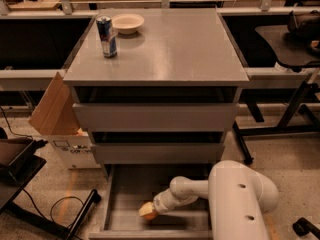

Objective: Place orange into bottom drawer

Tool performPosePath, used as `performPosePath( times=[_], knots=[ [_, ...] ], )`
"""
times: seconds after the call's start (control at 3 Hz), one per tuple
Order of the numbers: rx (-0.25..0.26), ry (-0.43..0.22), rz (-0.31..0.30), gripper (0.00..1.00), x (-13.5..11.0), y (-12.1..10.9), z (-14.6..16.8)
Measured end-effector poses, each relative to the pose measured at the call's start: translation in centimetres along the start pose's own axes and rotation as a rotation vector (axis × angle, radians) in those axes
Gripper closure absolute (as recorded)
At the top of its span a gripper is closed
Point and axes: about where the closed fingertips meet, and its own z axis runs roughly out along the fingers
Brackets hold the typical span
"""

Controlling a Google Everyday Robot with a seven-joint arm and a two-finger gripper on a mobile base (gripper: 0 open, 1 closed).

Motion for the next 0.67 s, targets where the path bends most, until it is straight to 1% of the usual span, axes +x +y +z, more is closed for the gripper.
performPosePath(
  times=[0.33,0.67],
  knots=[
    [0.012,0.038,0.026,1.00,-0.19,-0.73,2.22],
    [0.011,0.038,0.025,0.82,-0.26,-0.66,2.40]
  ],
)
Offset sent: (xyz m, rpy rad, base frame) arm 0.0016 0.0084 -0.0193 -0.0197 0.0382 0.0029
